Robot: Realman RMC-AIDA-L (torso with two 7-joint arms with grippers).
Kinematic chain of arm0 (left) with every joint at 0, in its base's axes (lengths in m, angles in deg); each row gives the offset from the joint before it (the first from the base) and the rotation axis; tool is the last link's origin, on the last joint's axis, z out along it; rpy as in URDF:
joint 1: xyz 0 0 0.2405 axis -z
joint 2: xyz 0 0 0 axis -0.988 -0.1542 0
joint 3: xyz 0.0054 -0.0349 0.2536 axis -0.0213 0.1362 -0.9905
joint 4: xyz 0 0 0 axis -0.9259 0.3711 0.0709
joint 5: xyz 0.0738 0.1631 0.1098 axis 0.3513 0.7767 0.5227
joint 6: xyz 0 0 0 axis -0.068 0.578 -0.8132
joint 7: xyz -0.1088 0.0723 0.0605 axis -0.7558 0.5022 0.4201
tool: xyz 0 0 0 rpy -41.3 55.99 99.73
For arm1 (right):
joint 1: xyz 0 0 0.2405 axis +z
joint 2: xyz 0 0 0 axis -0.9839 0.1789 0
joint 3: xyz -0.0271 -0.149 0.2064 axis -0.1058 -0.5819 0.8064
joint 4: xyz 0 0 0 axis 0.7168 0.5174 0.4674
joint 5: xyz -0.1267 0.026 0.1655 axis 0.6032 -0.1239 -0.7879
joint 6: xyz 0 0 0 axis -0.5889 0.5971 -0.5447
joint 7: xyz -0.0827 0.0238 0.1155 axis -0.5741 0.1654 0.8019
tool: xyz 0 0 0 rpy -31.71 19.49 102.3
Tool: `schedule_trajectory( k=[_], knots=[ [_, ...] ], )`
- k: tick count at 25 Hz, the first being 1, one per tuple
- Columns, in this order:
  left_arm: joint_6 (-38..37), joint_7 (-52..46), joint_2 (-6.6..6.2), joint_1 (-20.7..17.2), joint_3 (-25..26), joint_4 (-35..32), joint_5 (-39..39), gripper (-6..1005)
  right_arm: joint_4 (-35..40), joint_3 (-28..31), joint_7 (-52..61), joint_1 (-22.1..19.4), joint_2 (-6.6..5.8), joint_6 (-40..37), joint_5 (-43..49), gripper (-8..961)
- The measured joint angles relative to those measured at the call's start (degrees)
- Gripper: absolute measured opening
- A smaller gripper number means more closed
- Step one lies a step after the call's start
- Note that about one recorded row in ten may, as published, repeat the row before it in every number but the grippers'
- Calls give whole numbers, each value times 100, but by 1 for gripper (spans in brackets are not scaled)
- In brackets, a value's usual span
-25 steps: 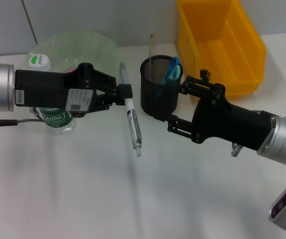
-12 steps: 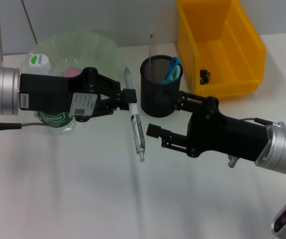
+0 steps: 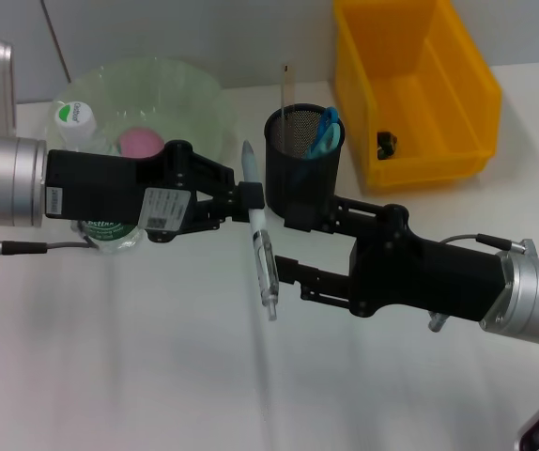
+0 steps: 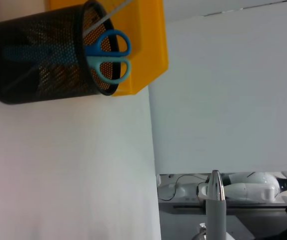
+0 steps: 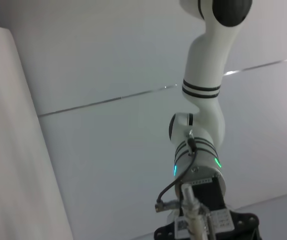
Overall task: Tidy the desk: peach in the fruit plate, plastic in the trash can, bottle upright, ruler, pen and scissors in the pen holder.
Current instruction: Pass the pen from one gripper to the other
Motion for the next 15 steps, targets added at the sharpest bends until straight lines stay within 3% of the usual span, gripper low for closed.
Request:
schedule_trajectory(
  k=[15],
  knots=[
    [9, -21, 30, 39, -25, 43, 0, 138, -33, -187, -258, 44, 7, -65, 7, 616]
  ],
)
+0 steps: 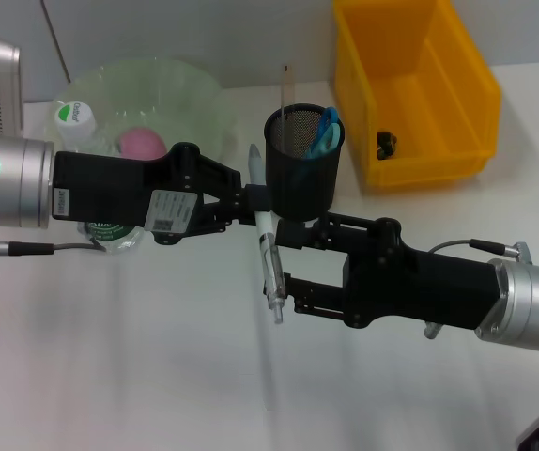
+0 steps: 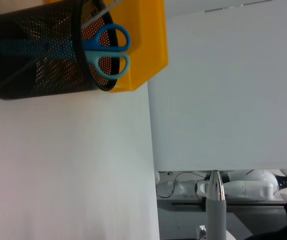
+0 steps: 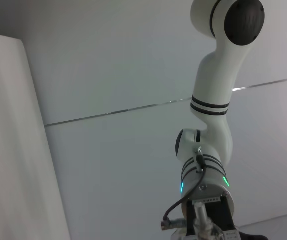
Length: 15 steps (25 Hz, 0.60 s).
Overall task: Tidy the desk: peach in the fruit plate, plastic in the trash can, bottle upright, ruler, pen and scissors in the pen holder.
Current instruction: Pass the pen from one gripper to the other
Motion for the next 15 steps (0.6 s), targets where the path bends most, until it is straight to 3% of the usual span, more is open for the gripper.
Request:
schedule_trajectory(
  k=[15],
  knots=[
    [-1, -27, -18, 44, -74, 74, 8, 139, -11, -100, -197, 41, 19, 0, 0, 615]
  ],
)
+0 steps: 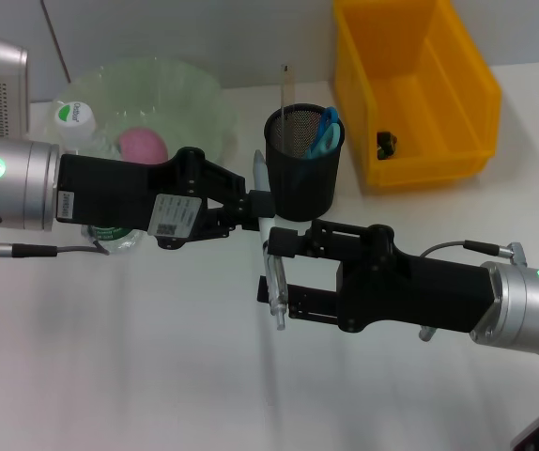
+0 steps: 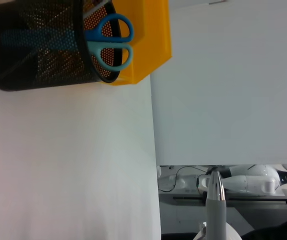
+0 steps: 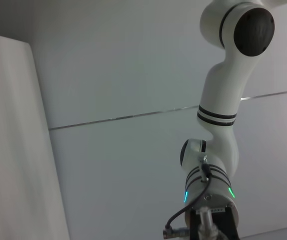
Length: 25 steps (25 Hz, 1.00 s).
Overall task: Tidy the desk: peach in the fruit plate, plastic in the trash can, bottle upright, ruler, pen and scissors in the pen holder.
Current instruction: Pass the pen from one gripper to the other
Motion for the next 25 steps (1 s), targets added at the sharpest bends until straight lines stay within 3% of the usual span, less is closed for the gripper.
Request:
schedule_trajectory(
  k=[9, 11, 25],
  knots=[
    [16, -3, -15, 2, 2, 55, 0, 139, -9, -25, -62, 10, 0, 28, 0, 614],
    [20, -3, -15, 0, 2, 55, 1, 139, -9, -26, -86, 12, 0, 32, 0, 452],
    [24, -11, -29, 10, 2, 125, 10, 139, -14, -58, -509, 62, 0, 100, 0, 400]
  ],
)
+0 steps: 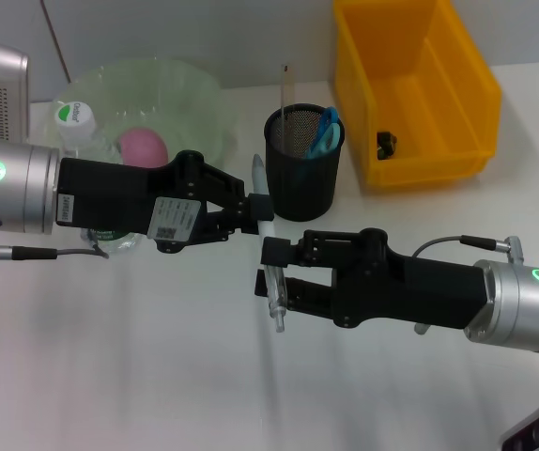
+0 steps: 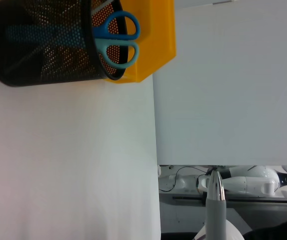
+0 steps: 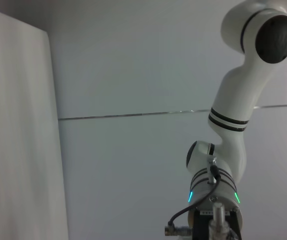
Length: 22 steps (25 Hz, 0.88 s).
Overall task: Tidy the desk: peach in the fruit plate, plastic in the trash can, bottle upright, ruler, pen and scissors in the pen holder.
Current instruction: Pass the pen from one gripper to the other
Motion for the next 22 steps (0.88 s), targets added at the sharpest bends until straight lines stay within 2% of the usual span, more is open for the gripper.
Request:
schedule_trajectory(
  k=[22],
  knots=[
    [-7, -41, -13, -3, 0, 0, 1, 141, -30, -64, -387, 26, -18, 5, 8, 301]
  ],
)
